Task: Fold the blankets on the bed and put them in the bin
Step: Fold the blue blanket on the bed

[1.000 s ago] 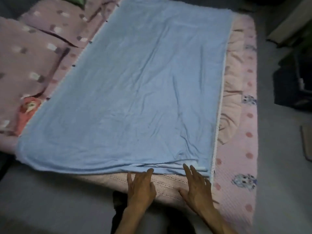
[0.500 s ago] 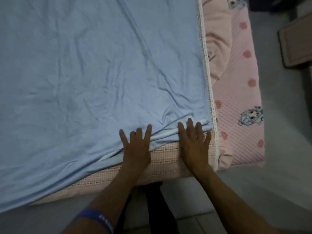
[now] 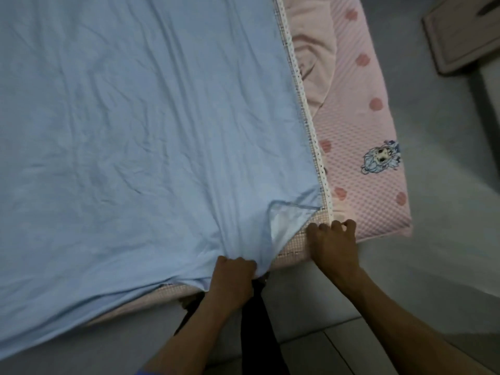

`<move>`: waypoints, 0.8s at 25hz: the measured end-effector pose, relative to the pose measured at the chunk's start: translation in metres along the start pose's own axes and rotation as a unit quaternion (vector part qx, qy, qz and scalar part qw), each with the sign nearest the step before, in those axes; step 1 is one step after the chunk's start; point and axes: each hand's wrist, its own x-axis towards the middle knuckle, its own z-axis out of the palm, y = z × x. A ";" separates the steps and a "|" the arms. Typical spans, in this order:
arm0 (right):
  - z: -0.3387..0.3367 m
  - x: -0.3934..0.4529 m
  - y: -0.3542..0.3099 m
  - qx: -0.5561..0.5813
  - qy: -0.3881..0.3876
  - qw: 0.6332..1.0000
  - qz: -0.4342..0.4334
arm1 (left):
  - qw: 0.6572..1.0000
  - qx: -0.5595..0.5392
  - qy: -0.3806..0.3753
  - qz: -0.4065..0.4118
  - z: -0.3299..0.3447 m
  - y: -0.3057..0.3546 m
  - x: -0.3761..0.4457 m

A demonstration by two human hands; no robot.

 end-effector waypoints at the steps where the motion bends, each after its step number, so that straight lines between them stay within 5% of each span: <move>1: 0.002 -0.006 0.002 0.017 -0.026 0.999 0.035 | 1.000 -0.021 -0.012 -0.015 0.003 0.003 -0.004; 3: 0.004 -0.005 0.002 0.116 -0.073 0.976 0.167 | 0.994 -0.085 0.043 -0.044 0.001 0.004 -0.001; 5: 0.001 0.010 -0.003 0.347 -0.084 0.875 0.327 | 0.993 -0.079 0.043 -0.080 -0.007 0.000 0.000; 7: 0.002 0.026 -0.008 0.470 -0.064 0.790 0.389 | 0.987 -0.115 -0.055 -0.103 -0.011 -0.004 0.011; 9: 0.002 0.041 -0.009 0.512 -0.065 0.765 0.386 | 0.939 -0.283 -0.110 -0.161 -0.015 0.005 0.025; 11: -0.002 0.052 -0.008 0.553 -0.055 0.757 0.345 | 0.856 -0.458 -0.017 -0.238 -0.022 0.024 0.043; 13: -0.004 0.056 -0.004 0.583 -0.026 0.753 0.304 | 0.803 -0.521 0.048 -0.287 -0.038 0.035 0.063; 20: -0.001 0.077 0.001 0.601 0.019 0.718 0.351 | 0.724 -0.437 0.346 -0.405 -0.175 -0.132 0.102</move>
